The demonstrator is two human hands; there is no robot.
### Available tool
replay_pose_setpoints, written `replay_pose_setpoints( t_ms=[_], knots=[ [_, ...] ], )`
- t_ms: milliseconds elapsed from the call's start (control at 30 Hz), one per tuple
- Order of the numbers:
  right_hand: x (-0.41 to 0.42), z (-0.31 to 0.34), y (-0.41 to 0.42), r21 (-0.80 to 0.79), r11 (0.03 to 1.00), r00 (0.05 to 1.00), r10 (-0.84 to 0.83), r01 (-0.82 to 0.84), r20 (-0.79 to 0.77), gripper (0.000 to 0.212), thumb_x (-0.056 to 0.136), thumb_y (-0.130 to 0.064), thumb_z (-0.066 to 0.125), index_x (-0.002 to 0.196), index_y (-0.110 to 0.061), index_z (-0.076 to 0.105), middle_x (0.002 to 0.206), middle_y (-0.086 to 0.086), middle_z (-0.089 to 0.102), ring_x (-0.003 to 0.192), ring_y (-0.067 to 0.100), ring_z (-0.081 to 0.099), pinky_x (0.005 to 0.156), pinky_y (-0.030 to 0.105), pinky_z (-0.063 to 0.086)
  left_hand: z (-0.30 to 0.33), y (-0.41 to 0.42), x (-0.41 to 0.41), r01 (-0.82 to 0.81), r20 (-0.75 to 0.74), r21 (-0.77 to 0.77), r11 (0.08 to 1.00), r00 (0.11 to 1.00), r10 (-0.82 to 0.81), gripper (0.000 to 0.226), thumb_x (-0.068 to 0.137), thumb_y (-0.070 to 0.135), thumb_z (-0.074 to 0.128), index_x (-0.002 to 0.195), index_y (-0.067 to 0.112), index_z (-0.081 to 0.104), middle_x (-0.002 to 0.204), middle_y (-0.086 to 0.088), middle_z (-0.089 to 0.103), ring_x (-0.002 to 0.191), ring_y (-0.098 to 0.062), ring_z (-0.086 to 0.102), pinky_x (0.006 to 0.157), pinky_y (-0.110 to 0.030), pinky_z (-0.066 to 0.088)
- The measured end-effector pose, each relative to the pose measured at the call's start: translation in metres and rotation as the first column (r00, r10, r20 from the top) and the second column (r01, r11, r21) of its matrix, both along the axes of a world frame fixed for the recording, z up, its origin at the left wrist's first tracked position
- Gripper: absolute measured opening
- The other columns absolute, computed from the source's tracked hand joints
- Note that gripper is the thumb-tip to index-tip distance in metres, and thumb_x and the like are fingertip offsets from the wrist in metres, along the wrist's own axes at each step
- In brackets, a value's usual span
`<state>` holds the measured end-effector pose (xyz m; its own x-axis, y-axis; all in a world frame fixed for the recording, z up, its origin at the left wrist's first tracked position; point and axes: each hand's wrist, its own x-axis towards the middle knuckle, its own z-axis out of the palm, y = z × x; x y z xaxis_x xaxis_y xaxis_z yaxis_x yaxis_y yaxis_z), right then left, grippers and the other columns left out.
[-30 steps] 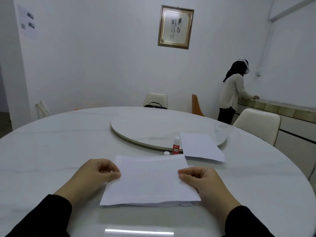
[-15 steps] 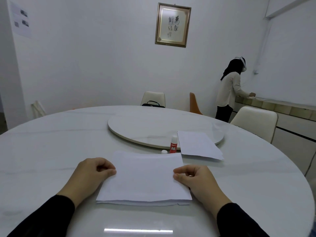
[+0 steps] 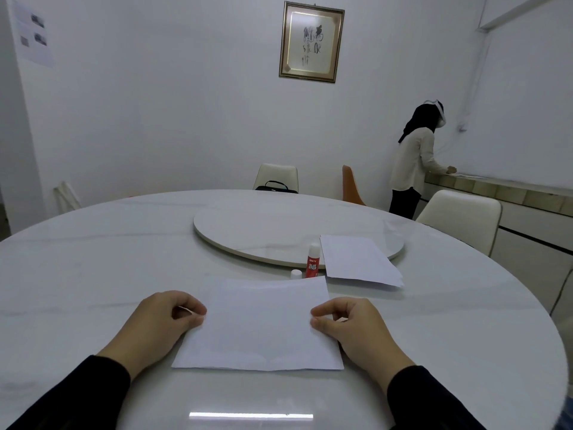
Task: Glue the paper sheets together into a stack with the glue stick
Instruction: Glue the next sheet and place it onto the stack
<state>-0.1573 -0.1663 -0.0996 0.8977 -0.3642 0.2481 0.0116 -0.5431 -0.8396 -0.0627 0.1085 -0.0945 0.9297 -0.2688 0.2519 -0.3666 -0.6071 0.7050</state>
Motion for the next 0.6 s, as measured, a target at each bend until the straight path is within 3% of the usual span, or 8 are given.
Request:
replay_pose_setpoints(
  t_ms=[300, 600],
  knots=[
    [0.0006, -0.0020, 0.0018, -0.100, 0.995, 1.000, -0.022, 0.022, -0.002, 0.014, 0.073, -0.023, 0.078, 0.067, -0.034, 0.070, 0.069, -0.005, 0.054, 0.057, 0.005, 0.046, 0.054, 0.004, 0.038, -0.0019, -0.0004, 0.0004, 0.012, 0.037, 0.048, 0.999, 0.999, -0.013, 0.013, 0.079, 0.013, 0.071, 0.075, 0.025, 0.069, 0.077, 0.003, 0.069, 0.075, -0.004, 0.061, 0.062, -0.010, 0.038],
    [0.0000, -0.0022, 0.0015, -0.127, 0.992, 1.000, -0.023, 0.022, -0.013, 0.013, 0.075, -0.023, 0.077, 0.071, -0.033, 0.070, 0.069, -0.006, 0.053, 0.057, 0.004, 0.046, 0.055, 0.003, 0.037, -0.0032, 0.0001, 0.0010, 0.025, 0.060, 0.076, 0.997, 0.998, -0.030, 0.015, 0.076, 0.012, 0.073, 0.073, 0.026, 0.069, 0.072, 0.004, 0.065, 0.071, -0.002, 0.059, 0.060, -0.007, 0.037]
  ],
)
